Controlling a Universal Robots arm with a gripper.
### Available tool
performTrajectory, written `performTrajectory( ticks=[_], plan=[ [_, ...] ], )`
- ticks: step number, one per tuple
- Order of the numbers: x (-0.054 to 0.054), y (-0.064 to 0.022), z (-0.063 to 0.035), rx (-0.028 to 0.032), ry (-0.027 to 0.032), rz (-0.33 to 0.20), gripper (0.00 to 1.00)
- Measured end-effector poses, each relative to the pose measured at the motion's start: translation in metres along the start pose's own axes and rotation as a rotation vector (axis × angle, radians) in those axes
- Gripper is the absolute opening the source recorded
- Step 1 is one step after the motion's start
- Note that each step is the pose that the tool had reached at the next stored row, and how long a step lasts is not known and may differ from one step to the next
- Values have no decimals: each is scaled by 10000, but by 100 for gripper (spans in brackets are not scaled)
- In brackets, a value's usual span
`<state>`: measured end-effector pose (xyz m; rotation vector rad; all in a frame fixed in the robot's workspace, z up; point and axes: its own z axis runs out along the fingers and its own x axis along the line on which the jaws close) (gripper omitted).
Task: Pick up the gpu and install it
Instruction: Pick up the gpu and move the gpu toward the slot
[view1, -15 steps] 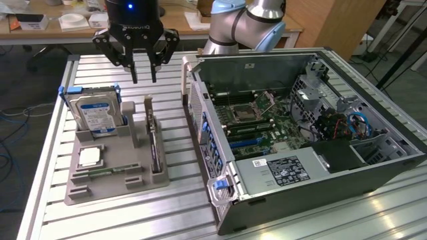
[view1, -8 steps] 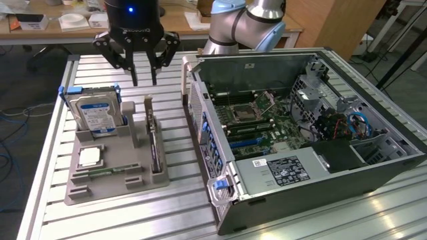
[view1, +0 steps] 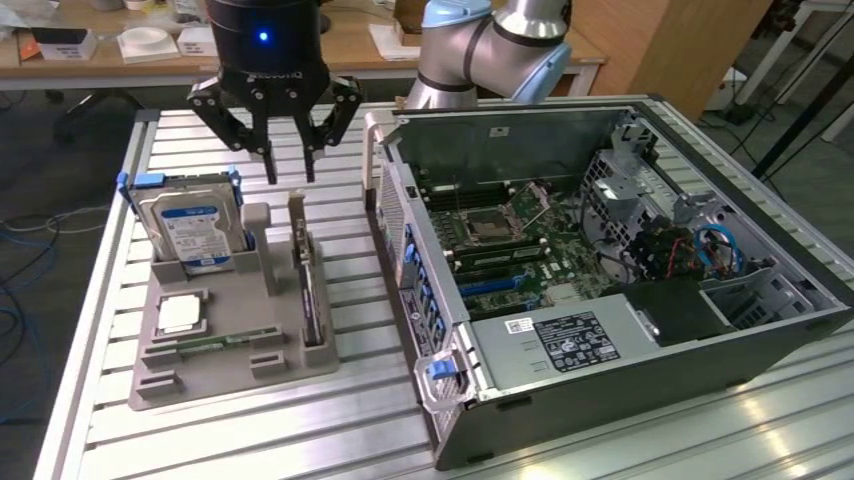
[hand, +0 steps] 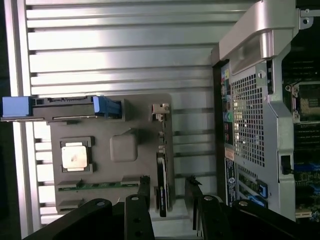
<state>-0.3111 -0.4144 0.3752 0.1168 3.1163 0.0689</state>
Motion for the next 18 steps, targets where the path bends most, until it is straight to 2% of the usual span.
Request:
performTrajectory(
  ticks=[18],
  plan=[
    [-8,-191,253,0,0,0,41]
  ],
)
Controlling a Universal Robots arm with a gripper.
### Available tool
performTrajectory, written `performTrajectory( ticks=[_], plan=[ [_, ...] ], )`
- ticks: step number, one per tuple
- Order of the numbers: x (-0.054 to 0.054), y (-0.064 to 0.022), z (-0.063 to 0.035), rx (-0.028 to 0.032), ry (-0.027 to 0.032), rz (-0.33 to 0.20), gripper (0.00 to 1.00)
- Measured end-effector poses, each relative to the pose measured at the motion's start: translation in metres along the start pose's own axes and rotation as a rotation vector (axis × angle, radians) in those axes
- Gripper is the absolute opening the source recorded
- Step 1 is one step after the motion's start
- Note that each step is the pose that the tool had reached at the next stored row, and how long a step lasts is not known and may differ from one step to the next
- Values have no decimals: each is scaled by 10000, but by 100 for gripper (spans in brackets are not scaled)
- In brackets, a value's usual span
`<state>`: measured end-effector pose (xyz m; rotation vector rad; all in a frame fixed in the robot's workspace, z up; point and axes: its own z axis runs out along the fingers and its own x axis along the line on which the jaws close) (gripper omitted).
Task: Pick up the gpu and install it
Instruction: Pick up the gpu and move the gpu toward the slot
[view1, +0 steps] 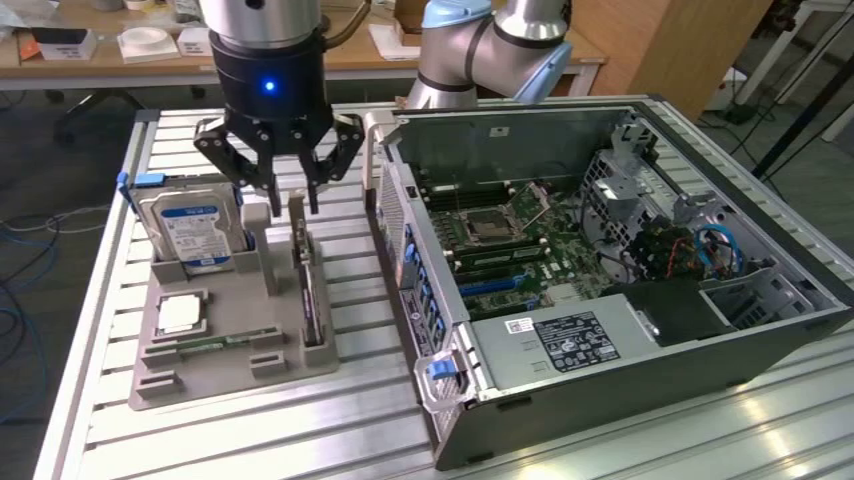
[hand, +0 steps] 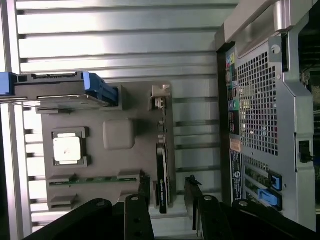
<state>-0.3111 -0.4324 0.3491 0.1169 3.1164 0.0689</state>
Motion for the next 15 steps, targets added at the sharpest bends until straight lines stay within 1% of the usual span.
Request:
performTrajectory(
  ticks=[8,14,15],
  plan=[
    [-3,-68,125,1,1,0,41],
    [-2,-85,192,2,-1,0,41],
    [-2,-85,199,4,-10,0,41]
  ],
)
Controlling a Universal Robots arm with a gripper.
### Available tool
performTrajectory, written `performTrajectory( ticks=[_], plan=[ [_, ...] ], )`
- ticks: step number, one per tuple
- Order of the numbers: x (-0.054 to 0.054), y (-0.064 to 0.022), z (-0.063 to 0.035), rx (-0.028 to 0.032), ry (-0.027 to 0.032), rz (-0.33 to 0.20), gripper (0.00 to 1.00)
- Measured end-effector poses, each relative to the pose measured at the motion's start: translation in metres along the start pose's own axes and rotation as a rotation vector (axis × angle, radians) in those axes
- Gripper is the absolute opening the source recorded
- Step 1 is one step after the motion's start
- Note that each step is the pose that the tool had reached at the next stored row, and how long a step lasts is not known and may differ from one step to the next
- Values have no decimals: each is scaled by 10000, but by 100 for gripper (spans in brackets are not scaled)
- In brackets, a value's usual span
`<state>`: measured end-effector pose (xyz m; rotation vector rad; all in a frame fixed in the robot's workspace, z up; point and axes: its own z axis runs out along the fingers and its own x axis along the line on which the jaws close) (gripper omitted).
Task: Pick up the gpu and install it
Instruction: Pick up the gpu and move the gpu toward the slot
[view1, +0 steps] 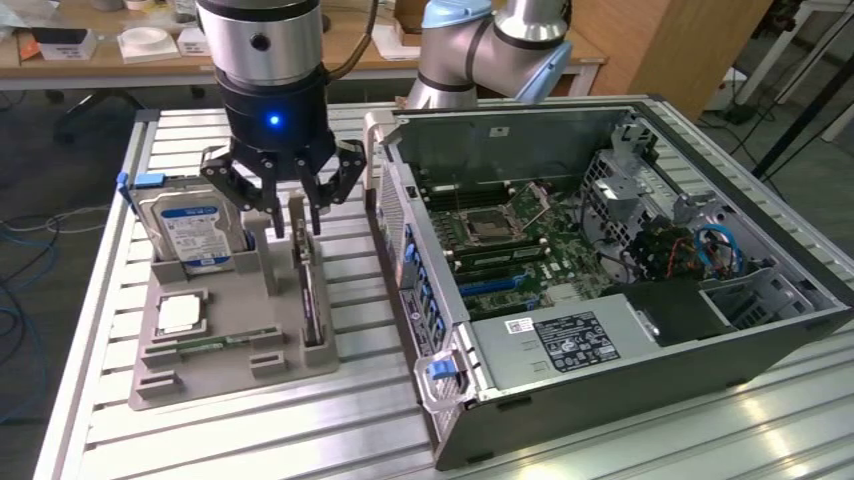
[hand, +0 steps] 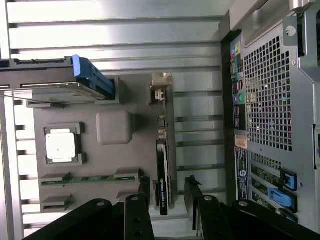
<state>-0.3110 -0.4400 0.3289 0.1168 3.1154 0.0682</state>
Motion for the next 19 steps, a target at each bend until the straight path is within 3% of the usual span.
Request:
performTrajectory(
  ticks=[12,19],
  plan=[
    [0,0,9,9,-9,-1,41],
    [3,-7,89,7,-51,-2,41]
  ],
)
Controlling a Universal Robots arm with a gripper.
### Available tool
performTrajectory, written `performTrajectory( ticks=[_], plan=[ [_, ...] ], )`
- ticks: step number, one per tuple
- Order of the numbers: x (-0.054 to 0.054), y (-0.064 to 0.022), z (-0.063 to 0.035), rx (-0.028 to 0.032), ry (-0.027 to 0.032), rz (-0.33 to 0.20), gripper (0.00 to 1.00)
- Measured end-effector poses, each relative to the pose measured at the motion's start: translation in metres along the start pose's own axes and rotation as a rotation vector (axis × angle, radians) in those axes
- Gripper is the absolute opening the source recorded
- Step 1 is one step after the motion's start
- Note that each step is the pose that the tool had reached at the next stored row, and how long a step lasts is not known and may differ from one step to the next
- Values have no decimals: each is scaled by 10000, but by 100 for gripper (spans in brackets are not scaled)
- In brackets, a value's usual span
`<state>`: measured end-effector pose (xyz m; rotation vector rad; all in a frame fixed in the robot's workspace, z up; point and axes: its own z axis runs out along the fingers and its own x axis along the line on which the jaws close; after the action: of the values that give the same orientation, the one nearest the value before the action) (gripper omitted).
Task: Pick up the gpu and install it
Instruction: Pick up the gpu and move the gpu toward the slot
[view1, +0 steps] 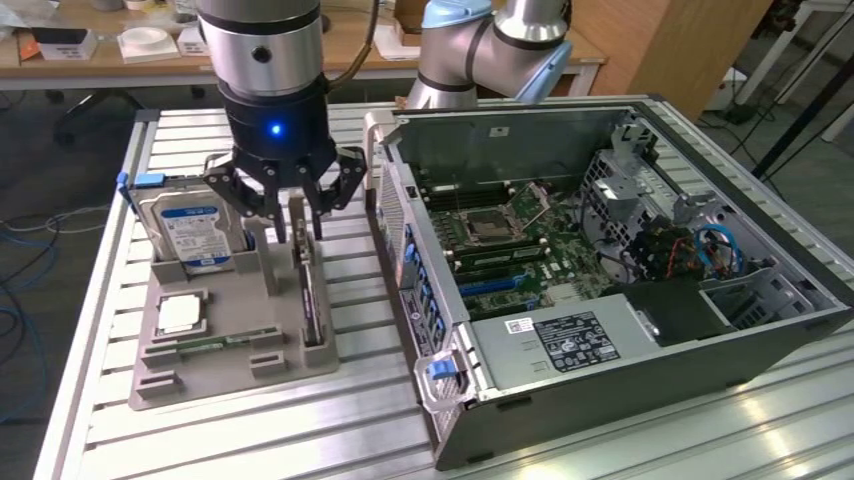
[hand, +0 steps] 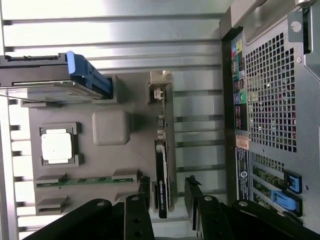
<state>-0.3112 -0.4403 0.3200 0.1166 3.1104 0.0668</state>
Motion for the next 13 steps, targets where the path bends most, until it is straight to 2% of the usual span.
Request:
performTrajectory(
  ticks=[3,9,13],
  plan=[
    [-1,-18,53,-1,-2,-2,41],
    [-6,-134,158,-2,-3,-1,41],
    [-4,-153,229,-1,-3,-1,41]
  ],
)
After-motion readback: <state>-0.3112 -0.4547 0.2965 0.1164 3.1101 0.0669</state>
